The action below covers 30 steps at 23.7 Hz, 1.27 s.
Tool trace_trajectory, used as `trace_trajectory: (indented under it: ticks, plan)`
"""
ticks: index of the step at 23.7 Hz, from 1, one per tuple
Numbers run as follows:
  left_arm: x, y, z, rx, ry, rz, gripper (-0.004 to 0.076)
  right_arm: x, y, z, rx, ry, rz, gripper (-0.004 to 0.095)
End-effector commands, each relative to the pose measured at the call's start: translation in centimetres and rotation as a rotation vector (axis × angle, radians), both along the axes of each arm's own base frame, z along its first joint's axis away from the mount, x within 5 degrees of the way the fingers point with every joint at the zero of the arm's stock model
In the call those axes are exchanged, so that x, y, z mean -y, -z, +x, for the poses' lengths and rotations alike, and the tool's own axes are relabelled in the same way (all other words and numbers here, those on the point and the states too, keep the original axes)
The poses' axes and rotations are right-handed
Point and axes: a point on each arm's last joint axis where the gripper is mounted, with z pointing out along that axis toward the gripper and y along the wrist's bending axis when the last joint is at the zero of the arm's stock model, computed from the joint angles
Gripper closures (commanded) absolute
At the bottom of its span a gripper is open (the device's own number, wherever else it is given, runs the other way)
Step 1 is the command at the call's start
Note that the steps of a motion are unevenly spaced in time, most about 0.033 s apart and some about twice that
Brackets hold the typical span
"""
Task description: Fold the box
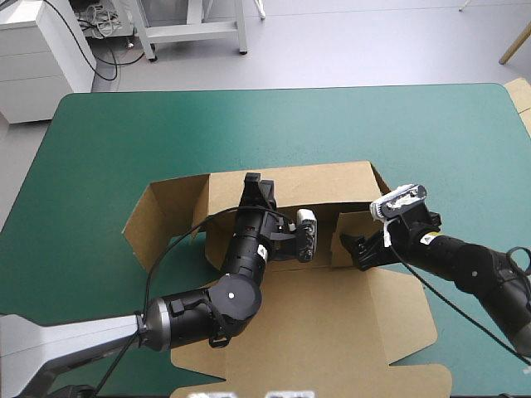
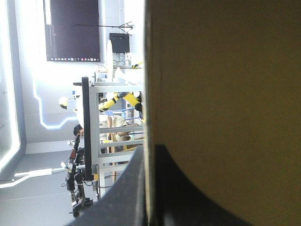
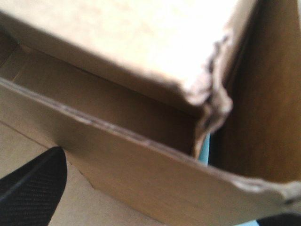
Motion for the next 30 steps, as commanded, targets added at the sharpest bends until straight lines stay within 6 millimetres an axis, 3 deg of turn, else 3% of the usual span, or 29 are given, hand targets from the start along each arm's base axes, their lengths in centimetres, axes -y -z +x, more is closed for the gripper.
trace_trajectory:
  ticks: [1,3,5,7,8,9,10,11,15,18,22,24,30]
  plan:
    - [-0.7,-2.8,-0.3,0.099,-0.009,-0.049,0.0731,0.2,-2.0,-0.7,0.183,0.081,0.027,0.001]
    - [-0.6,-2.8,-0.3,0.097,-0.005,-0.049,0.0731,0.2,-1.8,-0.8,0.186,0.077,0.012,0.0013]
    - [-0.6,-2.8,-0.3,0.097,-0.005,-0.049,0.0731,0.2,-1.8,-0.6,0.19,0.085,0.016,0.0098]
    - [-0.6,-2.8,-0.3,0.097,-0.005,-0.049,0.0731,0.2,-1.7,-0.5,0.196,0.083,0.008,0.0345]
    - [-0.6,-2.8,-0.3,0.097,-0.005,-0.049,0.0731,0.2,-1.7,-0.5,0.192,0.079,0.004,0.0555]
    - [-0.6,-2.8,-0.3,0.097,-0.006,-0.051,0.0731,0.2,-1.7,-0.6,0.191,0.073,0.001,0.0674]
    - [-0.6,-2.8,-0.3,0.098,-0.007,-0.051,0.0731,-0.2,-1.6,-0.7,0.195,0.049,-0.008,0.0879]
    - [-0.6,-2.8,-0.3,0.097,-0.008,-0.053,0.0731,-0.4,-1.7,-0.8,0.198,0.038,-0.006,0.0929]
    - [-0.6,-2.7,-0.2,0.096,-0.005,-0.053,0.072,-1.7,-2.0,-1.2,0.234,-0.005,0.018,0.0924]
    - [-0.5,-2.5,-0.3,0.06,0.007,-0.067,0.0582,-1.9,-2.3,-1.1,0.257,0.008,0.038,0.0924]
    - [-0.5,-2.2,-0.4,0.01,-0.009,-0.119,0.0306,-1.8,-2.3,-1.1,0.26,0.012,0.042,0.0923]
    - [-0.5,-2.1,-0.4,0.004,-0.016,-0.139,0.0218,-1.8,-2.3,-1.1,0.262,0.014,0.042,0.0923]
    - [-0.4,-2.2,-0.6,0.006,-0.012,-0.138,0.0193,-1.8,-2.5,-0.6,0.285,0.061,0.081,0.0923]
